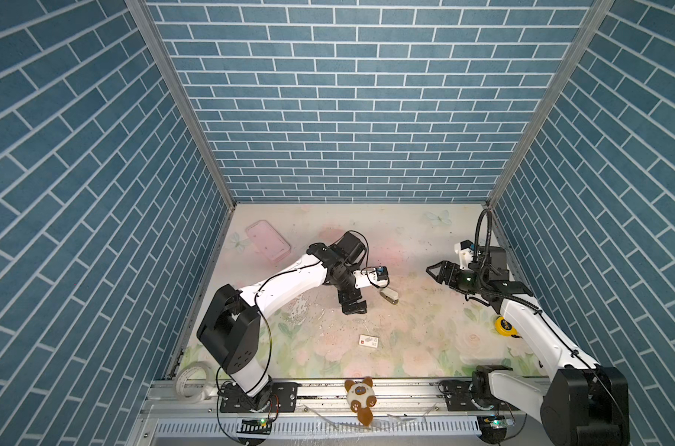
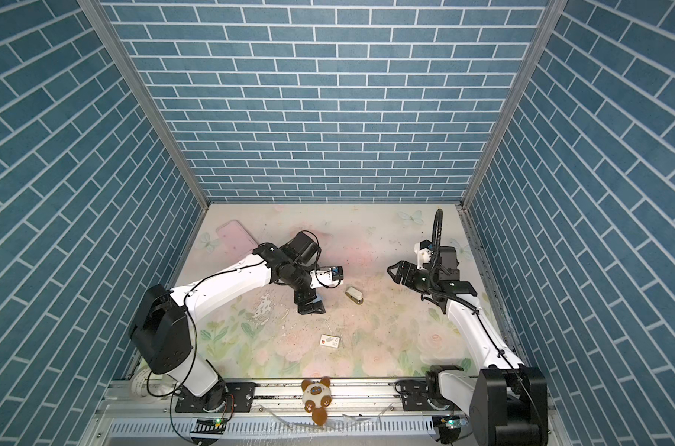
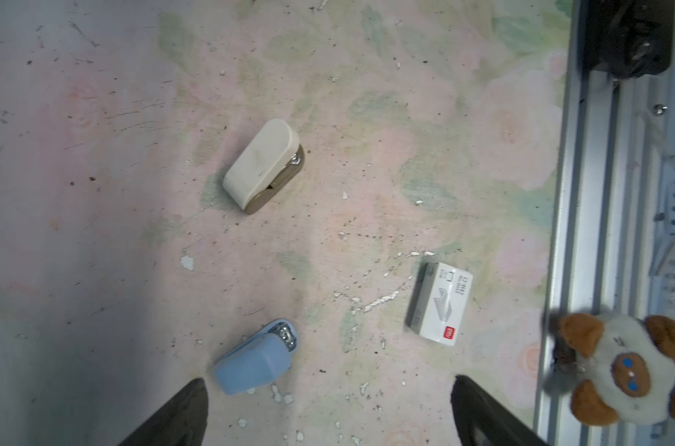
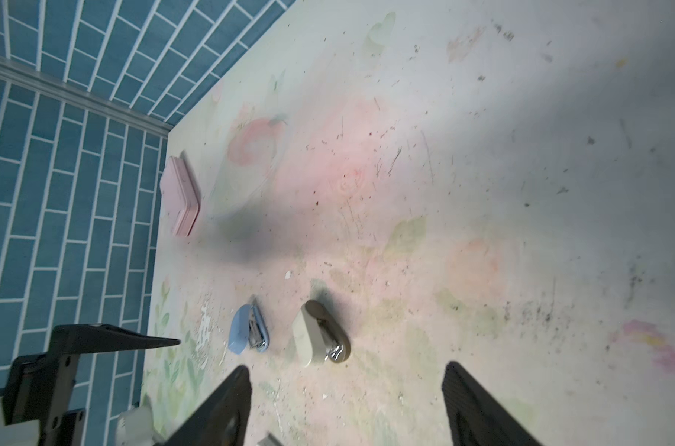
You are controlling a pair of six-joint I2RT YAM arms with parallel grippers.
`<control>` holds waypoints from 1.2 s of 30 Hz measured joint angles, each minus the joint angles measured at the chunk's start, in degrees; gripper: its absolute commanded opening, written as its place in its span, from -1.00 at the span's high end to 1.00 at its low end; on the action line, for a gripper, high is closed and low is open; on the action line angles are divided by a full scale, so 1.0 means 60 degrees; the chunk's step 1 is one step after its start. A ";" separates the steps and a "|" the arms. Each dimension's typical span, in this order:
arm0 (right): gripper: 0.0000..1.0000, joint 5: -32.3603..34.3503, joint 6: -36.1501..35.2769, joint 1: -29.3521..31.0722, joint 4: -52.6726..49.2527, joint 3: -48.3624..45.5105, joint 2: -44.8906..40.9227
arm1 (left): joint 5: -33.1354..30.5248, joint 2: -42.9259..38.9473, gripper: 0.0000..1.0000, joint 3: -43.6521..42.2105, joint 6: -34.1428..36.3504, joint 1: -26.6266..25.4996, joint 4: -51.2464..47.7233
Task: Load the staples into the stapler
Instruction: 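Reach the left gripper to the white staple box while the right arm advances, then close the left gripper on the white staple box and lift it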
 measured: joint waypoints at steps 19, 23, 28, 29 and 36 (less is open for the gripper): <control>-0.32 0.1242 0.1807 0.0040 -0.1475 -0.0007 -0.1038 | -0.1202 0.0237 -0.66 -0.3064 -0.0703 -0.2550 0.3064; -0.31 0.1246 0.1989 0.0033 -0.1424 -0.0007 -0.1045 | -0.1475 0.0488 -0.55 -0.3064 -0.0732 -0.2637 0.3442; -0.31 0.1235 0.2007 -0.0095 -0.1421 -0.0040 -0.1086 | -0.1596 0.0659 -0.33 -0.3056 -0.0637 -0.2637 0.3541; -0.31 0.1235 0.2007 -0.0124 -0.1417 -0.0062 -0.1096 | -0.1585 0.0688 -0.31 -0.3038 -0.0616 -0.2637 0.3504; -0.29 0.1064 0.2011 -0.0484 -0.1384 -0.0219 -0.1122 | -0.1359 0.0925 -0.10 -0.2743 -0.0441 -0.2659 0.3224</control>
